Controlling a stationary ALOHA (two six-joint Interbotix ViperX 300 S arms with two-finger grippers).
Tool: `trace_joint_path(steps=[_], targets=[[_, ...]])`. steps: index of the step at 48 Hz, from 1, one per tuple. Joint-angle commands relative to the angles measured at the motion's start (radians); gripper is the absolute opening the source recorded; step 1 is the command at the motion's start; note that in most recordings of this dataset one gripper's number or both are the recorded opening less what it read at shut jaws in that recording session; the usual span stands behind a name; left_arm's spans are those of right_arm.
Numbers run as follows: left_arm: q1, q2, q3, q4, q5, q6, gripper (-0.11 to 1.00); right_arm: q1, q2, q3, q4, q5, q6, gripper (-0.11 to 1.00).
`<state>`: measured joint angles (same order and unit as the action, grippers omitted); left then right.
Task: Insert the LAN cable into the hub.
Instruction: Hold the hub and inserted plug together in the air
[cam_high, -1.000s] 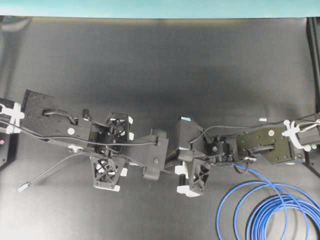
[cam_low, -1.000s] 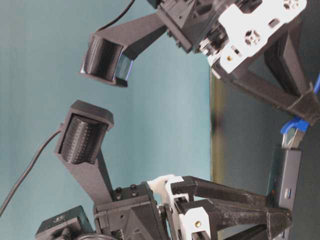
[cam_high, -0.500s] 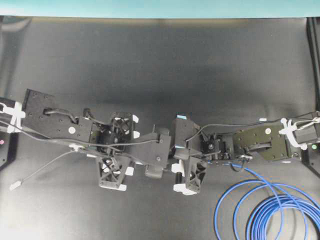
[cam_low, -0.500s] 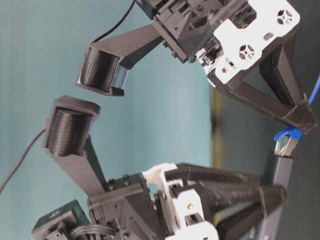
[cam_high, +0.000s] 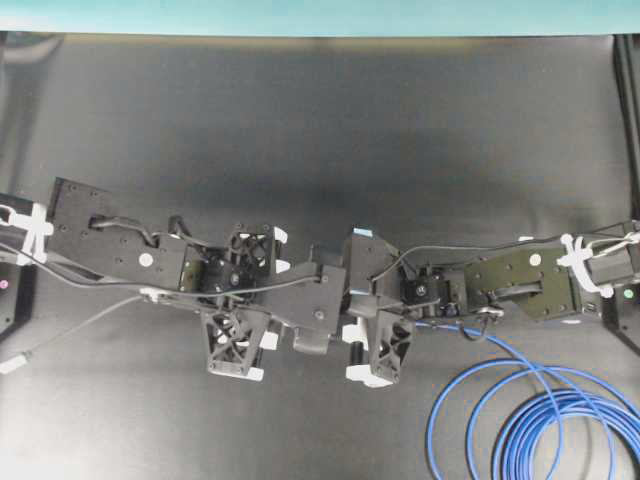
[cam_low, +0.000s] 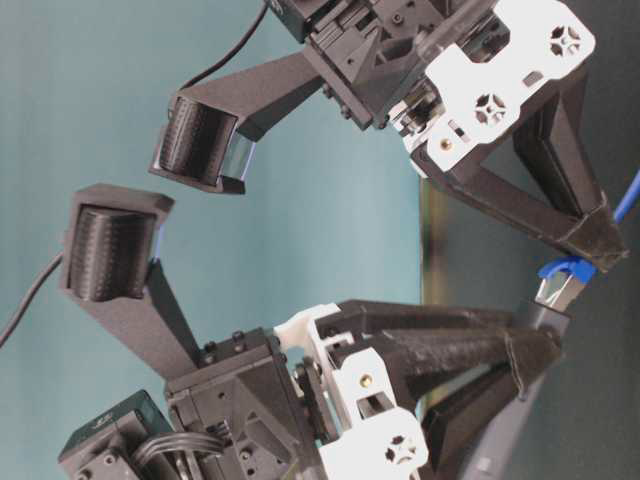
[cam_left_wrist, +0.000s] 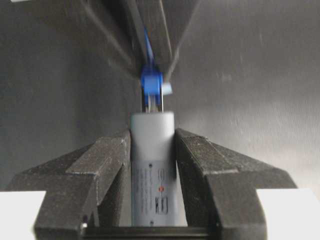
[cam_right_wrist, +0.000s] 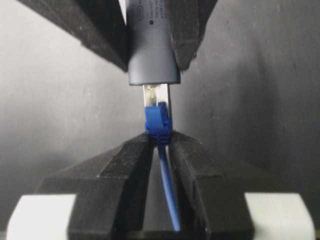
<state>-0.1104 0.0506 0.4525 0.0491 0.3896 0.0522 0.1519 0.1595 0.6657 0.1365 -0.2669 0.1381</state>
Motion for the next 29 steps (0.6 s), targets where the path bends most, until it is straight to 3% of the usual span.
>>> trace_joint_path(steps=[1, 14, 19, 23, 29], targets=[[-0.014, -0.028, 0.028, -0.002, -0.043, -0.003, 0.29, -0.025, -0.034, -0.008, 0.003, -0.046, -0.003, 0.11], [-0.021, -0.094, 0.164, -0.003, -0.179, -0.066, 0.29, -0.021, -0.052, 0.043, 0.003, -0.095, 0.006, 0.11], [-0.021, -0.104, 0.184, -0.002, -0.189, -0.097, 0.29, -0.02, -0.061, 0.063, 0.003, -0.095, 0.009, 0.1], [-0.021, -0.11, 0.201, -0.002, -0.19, -0.107, 0.29, -0.018, -0.071, 0.084, 0.005, -0.095, 0.011, 0.01], [-0.021, -0.12, 0.225, -0.002, -0.192, -0.114, 0.29, -0.018, -0.08, 0.11, 0.006, -0.083, 0.012, 0.05]])
